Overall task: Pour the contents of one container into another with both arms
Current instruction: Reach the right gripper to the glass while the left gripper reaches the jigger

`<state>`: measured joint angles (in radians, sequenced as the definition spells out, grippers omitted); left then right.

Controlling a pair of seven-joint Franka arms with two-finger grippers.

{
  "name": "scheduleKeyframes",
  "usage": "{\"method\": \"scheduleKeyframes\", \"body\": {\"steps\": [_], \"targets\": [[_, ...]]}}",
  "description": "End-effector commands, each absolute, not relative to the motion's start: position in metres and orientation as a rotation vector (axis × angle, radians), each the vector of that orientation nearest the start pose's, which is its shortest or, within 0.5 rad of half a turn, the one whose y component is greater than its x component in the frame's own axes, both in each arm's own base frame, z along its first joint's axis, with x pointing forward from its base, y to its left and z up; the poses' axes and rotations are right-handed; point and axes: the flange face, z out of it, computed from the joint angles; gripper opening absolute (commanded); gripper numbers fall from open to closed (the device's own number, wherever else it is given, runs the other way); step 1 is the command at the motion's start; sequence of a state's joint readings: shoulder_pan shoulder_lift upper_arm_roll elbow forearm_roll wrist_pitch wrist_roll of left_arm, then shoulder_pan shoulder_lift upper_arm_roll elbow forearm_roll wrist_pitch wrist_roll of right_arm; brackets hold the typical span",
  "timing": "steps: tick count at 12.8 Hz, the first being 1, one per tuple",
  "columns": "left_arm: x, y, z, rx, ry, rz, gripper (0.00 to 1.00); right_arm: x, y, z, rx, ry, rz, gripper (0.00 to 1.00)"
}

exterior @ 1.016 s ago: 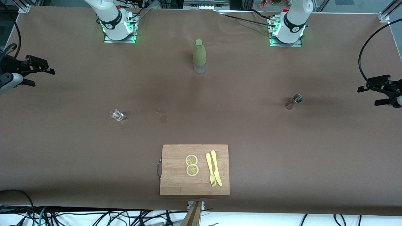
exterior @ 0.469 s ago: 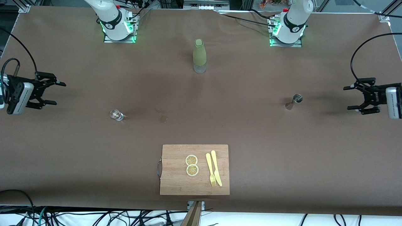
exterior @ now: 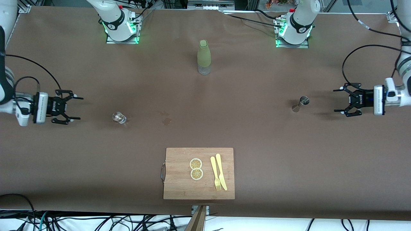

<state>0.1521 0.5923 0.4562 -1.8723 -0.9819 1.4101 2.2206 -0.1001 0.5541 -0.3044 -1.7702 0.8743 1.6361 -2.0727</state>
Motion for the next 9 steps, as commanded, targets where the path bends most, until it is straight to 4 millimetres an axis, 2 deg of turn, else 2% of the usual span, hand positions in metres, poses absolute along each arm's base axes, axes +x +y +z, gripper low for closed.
{"method": "scheduleKeyframes", "body": {"steps": [1, 4, 6, 9], "targets": [[0.491, 0.222, 0.158, 1.596, -1.218, 0.815, 1.00, 0.584, -0.151, 0.202, -1.715, -1.449, -0.705, 1.00], [0.475, 0.215, 0.140, 1.528, -1.241, 0.871, 1.00, 0.582, -0.142, 0.158, -1.631, -1.449, -0.863, 1.00], [0.465, 0.210, 0.130, 1.503, -1.255, 0.943, 1.00, 0.574, -0.132, 0.127, -1.570, -1.392, -0.918, 1.00], [0.462, 0.204, 0.119, 1.479, -1.271, 0.989, 1.00, 0.566, -0.115, 0.095, -1.496, -1.400, -0.987, 1.00]]}}
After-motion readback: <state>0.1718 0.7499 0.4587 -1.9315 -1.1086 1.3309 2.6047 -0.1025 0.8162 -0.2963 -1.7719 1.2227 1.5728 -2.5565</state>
